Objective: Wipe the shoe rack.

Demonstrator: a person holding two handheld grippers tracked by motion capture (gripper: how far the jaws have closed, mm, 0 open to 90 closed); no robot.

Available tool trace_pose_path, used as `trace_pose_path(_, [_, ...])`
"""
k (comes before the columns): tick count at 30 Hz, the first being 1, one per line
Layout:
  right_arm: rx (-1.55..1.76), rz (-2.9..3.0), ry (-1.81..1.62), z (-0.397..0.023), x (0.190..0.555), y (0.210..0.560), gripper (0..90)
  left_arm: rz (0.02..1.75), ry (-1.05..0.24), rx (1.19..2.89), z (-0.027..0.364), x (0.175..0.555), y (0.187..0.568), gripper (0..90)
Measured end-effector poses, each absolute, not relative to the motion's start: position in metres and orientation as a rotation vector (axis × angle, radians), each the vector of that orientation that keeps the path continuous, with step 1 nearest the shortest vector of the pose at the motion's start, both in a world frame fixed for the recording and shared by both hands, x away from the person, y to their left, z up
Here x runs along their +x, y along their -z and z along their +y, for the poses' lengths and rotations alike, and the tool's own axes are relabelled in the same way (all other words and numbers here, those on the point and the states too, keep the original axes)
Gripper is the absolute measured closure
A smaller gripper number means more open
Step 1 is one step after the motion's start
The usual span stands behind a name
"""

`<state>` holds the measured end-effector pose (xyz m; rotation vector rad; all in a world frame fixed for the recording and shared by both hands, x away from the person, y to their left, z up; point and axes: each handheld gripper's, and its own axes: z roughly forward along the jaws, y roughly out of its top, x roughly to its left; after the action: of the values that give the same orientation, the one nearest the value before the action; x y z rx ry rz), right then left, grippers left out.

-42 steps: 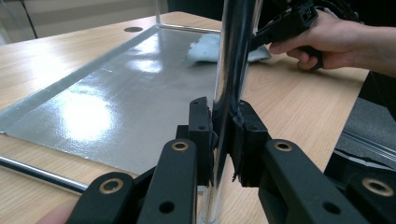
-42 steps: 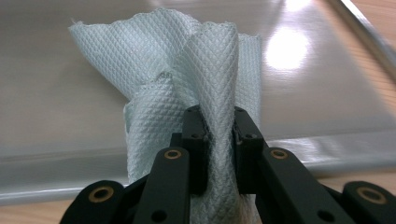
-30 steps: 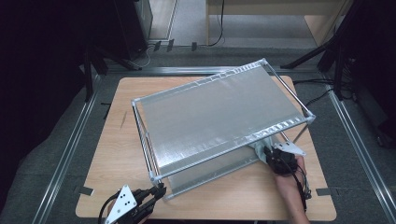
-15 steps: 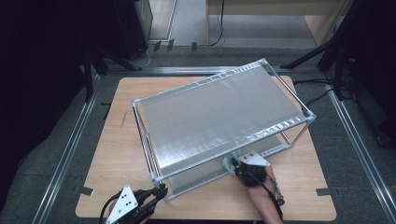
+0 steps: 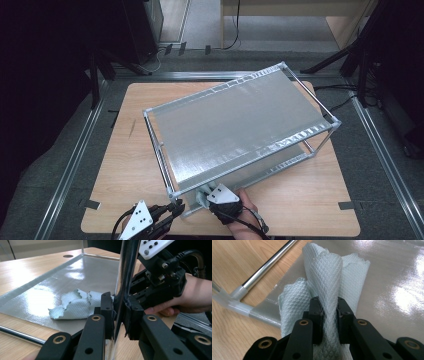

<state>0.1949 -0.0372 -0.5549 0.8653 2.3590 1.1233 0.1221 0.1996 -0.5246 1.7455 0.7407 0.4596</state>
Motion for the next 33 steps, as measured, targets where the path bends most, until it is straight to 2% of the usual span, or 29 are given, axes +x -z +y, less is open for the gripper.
trace_pose_path(6, [0.953,2.305,-1.1,-0.065,0.215,0.555,78.0,0.732,-0.458,1.751,0.2,0.123,0.525,80.1])
trace_pose_path(18, [1.184,2.098,-0.97,-0.161,0.263,0.552,78.1,0.739,-0.457,1.748,0.202,0.125,0.525,79.8])
trace_pose_path(33, [1.451,1.839,-0.907,-0.254,0.283,0.546,77.0,0.777,-0.478,1.732,0.209,0.127,0.524,79.6])
